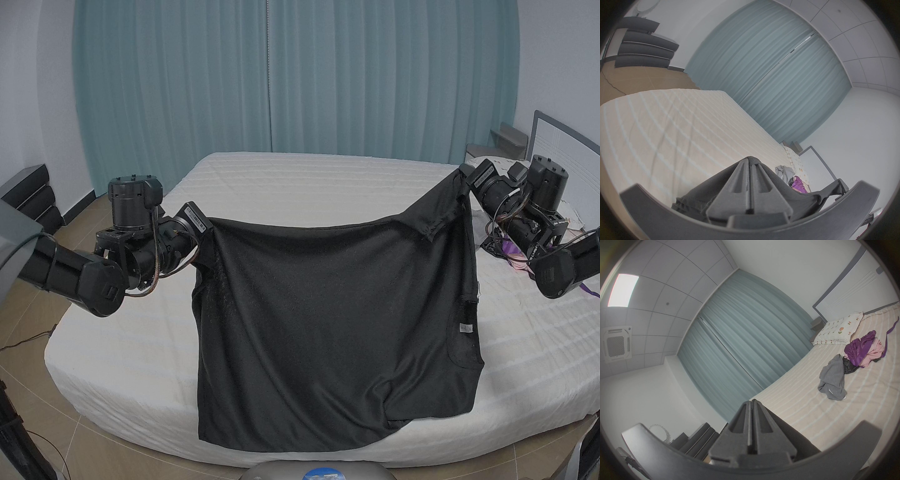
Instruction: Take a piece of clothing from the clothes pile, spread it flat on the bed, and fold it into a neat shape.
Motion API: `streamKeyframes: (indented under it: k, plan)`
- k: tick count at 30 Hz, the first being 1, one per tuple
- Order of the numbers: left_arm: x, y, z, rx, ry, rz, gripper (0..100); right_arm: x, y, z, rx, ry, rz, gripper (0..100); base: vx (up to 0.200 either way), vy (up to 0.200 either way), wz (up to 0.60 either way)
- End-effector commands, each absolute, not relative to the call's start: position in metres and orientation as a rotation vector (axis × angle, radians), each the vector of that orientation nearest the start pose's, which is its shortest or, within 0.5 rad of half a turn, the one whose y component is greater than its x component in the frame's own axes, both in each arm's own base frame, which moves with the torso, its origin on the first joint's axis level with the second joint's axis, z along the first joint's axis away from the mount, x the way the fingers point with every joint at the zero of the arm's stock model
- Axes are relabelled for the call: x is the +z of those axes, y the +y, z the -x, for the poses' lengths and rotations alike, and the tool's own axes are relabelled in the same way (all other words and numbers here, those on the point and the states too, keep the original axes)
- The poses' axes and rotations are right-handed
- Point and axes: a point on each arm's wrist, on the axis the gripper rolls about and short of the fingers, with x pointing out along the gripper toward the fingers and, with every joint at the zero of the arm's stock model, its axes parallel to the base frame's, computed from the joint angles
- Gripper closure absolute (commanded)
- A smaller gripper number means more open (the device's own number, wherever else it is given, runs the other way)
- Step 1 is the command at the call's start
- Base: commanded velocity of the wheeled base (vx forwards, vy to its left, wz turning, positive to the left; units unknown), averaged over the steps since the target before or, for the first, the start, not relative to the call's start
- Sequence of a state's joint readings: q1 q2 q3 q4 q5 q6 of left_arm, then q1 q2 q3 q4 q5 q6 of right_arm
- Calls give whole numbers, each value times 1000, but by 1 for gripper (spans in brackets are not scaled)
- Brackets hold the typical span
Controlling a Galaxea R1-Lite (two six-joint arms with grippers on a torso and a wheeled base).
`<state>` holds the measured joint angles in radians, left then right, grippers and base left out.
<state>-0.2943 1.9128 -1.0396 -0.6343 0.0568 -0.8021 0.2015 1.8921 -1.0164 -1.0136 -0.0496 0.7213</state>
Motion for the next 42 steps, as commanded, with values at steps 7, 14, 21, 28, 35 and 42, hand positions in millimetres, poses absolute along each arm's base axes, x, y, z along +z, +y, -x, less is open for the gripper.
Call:
streamKeyframes:
  k: [7, 14, 21, 28, 35, 42]
  plan:
    - [144, -117, -395, -118, 337, 749, 100, 146, 63, -406, 109, 17, -716, 100, 0, 0, 0]
    - [138, -123, -412, -128, 314, 754, 100, 113, 61, -434, 38, 36, -712, 100, 0, 0, 0]
    - [111, -127, -427, -119, 332, 748, 100, 91, 66, -453, 24, 44, -709, 100, 0, 0, 0]
    - [78, -127, -444, -99, 354, 746, 100, 66, 67, -463, 6, 78, -699, 100, 0, 0, 0]
    - [30, -131, -456, -61, 427, 732, 0, 14, 68, -474, -24, 178, -683, 0, 0, 0, 0]
    - [10, -133, -455, 9, 428, 709, 0, -16, 65, -475, -45, 233, -679, 0, 0, 0, 0]
